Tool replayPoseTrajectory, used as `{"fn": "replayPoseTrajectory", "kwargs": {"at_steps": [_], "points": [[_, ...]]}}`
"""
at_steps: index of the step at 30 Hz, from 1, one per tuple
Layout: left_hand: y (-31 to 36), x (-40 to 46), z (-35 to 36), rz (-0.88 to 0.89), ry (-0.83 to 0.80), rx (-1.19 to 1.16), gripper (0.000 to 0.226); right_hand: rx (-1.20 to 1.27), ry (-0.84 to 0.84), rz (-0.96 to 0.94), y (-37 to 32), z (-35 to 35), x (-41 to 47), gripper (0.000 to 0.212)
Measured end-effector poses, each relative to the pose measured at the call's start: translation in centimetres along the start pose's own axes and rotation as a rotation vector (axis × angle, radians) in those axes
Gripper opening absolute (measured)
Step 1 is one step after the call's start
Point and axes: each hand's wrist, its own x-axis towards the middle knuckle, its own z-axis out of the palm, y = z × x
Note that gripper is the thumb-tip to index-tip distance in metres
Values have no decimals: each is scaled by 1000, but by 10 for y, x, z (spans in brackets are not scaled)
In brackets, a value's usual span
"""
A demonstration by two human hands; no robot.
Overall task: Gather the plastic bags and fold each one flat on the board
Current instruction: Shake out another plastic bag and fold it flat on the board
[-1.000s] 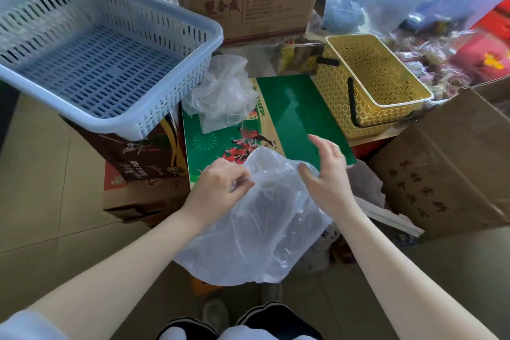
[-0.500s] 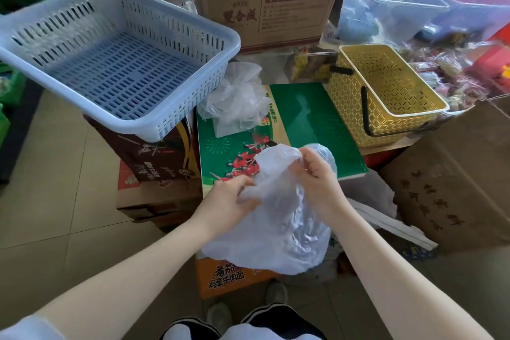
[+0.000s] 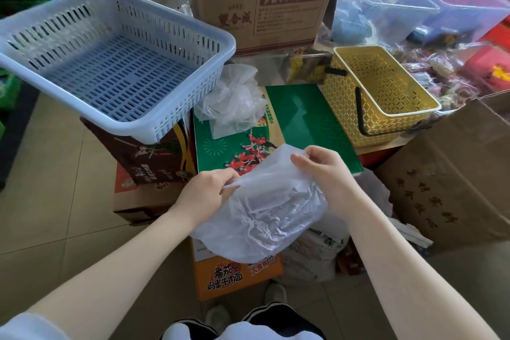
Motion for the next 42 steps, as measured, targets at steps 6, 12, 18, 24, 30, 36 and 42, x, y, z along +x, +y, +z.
{"fn": "replayPoseTrajectory", "kwargs": {"at_steps": [6,12,18,24,30,36,42], "points": [[-8,-6,11,-61,-94,88,21,260,180,51,6,10,5,35],[-16,-12,-2,-121,-192,-46,14,-122,-177,-222,-7,3,2,15],[-24,-17,-5,-276,-110,9,7,-129,390,-76,16,-2,18,15],[13,-9,-9,-167,11,-152,20,-723,28,-577,15,24,4,42],[40,-7,-28,-69,193,-539,53,-557,-167,-761,-6,51,-10,24],[27,-20,-26,-225,66,-516,78,-66,-42,-330,-9,52,-15,28],[31,-20,-22,-180,104,-393,14,75,-255,-217,-4,39,-13,26]]}}
